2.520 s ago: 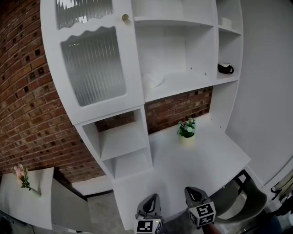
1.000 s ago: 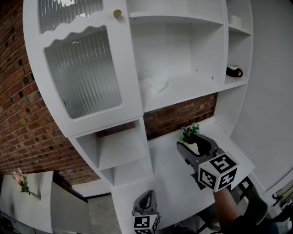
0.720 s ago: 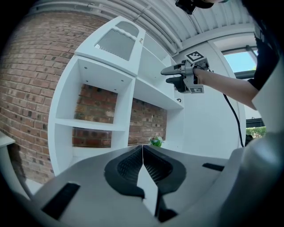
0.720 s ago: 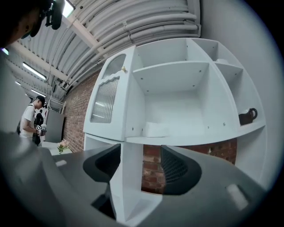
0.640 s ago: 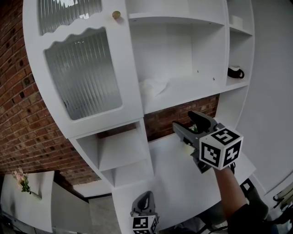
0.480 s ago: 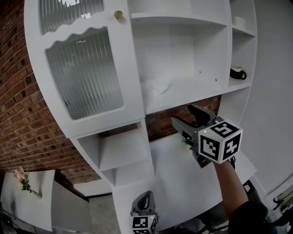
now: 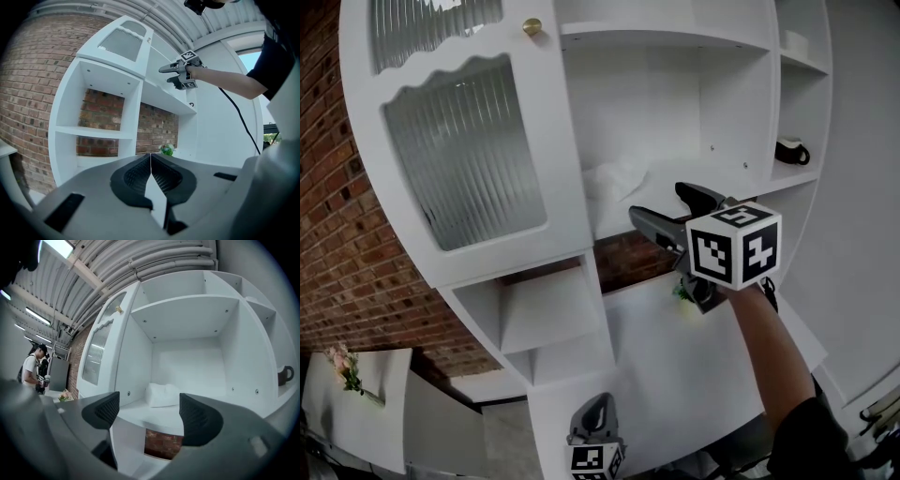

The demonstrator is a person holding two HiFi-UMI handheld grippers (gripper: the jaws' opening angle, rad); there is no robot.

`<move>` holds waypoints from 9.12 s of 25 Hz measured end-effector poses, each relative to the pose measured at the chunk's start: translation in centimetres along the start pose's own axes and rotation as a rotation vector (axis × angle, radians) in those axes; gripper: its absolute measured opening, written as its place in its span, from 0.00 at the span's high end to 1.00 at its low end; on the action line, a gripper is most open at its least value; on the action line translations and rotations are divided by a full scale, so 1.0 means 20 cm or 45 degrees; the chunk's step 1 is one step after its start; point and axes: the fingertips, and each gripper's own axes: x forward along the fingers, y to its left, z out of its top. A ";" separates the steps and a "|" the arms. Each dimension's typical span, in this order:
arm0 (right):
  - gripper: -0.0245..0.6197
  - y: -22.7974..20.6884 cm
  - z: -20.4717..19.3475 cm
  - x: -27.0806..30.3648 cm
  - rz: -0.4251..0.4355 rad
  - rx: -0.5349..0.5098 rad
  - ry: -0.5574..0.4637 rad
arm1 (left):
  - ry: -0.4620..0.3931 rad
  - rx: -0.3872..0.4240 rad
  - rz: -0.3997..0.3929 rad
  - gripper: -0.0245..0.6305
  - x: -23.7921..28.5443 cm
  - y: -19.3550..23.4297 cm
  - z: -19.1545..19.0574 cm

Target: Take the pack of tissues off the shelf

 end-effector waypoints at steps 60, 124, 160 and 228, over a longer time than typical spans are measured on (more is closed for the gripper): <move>0.54 -0.18 -0.15 0.67 0.218 -0.187 0.579 | 0.015 -0.071 0.146 0.94 0.17 0.22 0.03; 0.89 0.08 -0.03 -0.07 0.125 -0.567 0.211 | -0.057 -0.059 0.076 0.95 -0.04 0.08 0.05; 0.90 0.44 -0.57 -0.40 0.213 -0.559 0.245 | -0.067 -0.058 0.034 0.95 -0.12 0.01 0.04; 0.90 0.32 -2.31 -0.33 0.295 -0.334 0.780 | 0.111 -0.100 0.033 0.94 0.17 -0.06 -0.24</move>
